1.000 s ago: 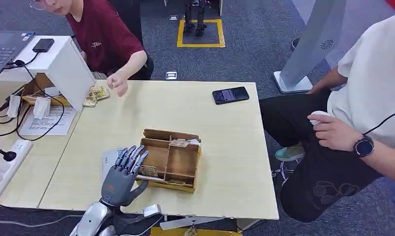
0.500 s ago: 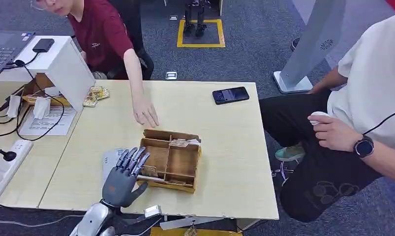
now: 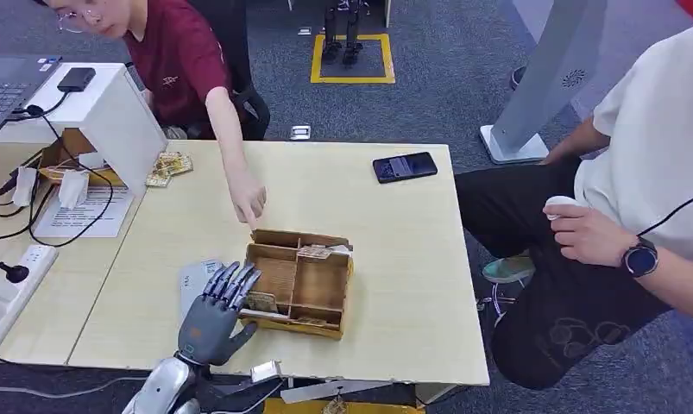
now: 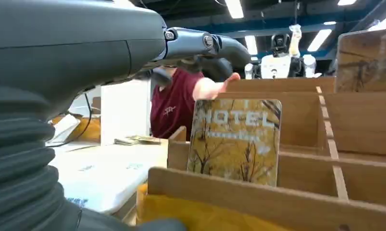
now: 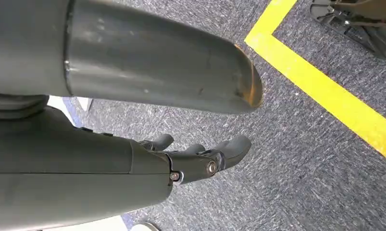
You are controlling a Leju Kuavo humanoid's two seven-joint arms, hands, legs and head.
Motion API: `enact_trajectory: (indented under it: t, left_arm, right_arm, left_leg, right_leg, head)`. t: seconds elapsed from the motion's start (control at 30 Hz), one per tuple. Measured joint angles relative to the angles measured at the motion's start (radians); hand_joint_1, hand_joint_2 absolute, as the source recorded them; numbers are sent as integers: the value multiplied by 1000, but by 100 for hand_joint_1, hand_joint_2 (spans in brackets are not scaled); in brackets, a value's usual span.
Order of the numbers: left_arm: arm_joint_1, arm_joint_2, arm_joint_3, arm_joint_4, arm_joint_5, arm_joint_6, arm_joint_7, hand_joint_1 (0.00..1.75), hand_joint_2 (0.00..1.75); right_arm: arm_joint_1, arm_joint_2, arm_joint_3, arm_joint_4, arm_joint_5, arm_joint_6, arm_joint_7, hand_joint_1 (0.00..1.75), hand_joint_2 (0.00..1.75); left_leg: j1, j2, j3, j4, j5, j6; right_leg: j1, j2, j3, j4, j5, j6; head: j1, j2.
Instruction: Pass the card to the sensor for recognition and then transmit it.
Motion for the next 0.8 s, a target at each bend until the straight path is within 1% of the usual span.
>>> enact_trajectory:
  t: [0.13,0.17,0.2,0.23,0.27,0.3,0.33,0.4,0.43,0.53,0.57,0.63,0.67,0.8]
  left_arm:
    - [2,2,-1,10,23,-2,-1,164,175]
    - [1,3,-2,10,28,-1,-1,157,175]
    - [1,3,-3,10,30,0,-1,143,175]
    - [1,5,-5,10,31,0,-1,157,175]
    - [0,6,-6,10,32,2,-1,157,175]
    - [-1,6,-8,10,34,2,-1,175,175]
    - [-4,6,-9,10,34,2,0,175,175]
    - [-13,6,-9,10,36,2,3,157,175]
    - [-16,6,-9,10,37,2,5,154,175]
    - [-19,7,-9,10,41,2,6,155,175]
    - [-19,7,-9,10,43,2,6,162,175]
    - [-20,7,-9,10,45,2,6,164,175]
    - [-20,7,-9,10,45,2,6,173,175]
    - [-20,7,-9,10,46,0,6,175,175]
  right_arm:
    - [0,0,0,0,0,0,0,0,0]
    - [0,0,0,0,0,0,0,0,0]
    - [0,0,-1,0,0,0,0,0,0]
    - [-1,0,-1,0,0,0,0,0,0]
    - [-1,0,-1,0,0,0,0,0,0]
    - [-1,0,-1,0,0,0,0,0,0]
    - [-1,0,-1,0,0,0,0,0,0]
    - [-1,0,-2,0,0,0,0,0,0]
    - [-1,0,-2,0,0,0,0,0,0]
    - [-1,0,-2,0,0,0,0,0,0]
    - [-1,0,-3,0,0,0,0,0,0]
    - [-1,0,-3,0,1,0,0,0,0]
    - [-1,0,-3,0,1,0,0,0,0]
    - [-1,0,-3,0,3,0,0,0,0]
  left_leg:
    - [0,0,0,0,0,0]
    - [0,-1,0,0,0,0]
    - [0,-1,0,0,0,0]
    - [0,-1,0,0,0,1]
    - [0,-1,0,0,1,1]
    - [0,-1,0,0,1,1]
    - [0,-1,0,0,1,2]
    - [0,0,0,0,1,1]
    - [0,0,1,0,2,1]
    - [0,0,1,0,2,1]
    - [0,0,1,0,2,1]
    - [0,0,1,0,2,1]
    - [0,0,1,0,2,1]
    - [0,0,1,0,2,1]
  right_leg:
    - [0,0,0,0,0,0]
    - [0,-1,0,0,0,0]
    - [0,-1,0,0,0,0]
    - [0,-1,0,0,0,0]
    - [0,-2,1,0,0,0]
    - [0,-2,1,0,0,0]
    - [0,-2,1,0,0,1]
    - [0,-1,1,0,2,0]
    - [0,-1,1,0,3,-1]
    - [0,0,1,0,3,0]
    - [0,0,1,0,3,0]
    - [0,0,1,0,3,0]
    - [0,0,1,0,3,0]
    - [0,0,1,0,3,0]
  head:
    - [0,0]
    - [0,0]
    - [0,0]
    - [0,0]
    - [0,0]
    - [0,0]
    - [0,0]
    - [0,0]
    - [0,0]
    - [0,0]
    - [0,0]
    - [0,0]
    - [0,0]
    - [0,0]
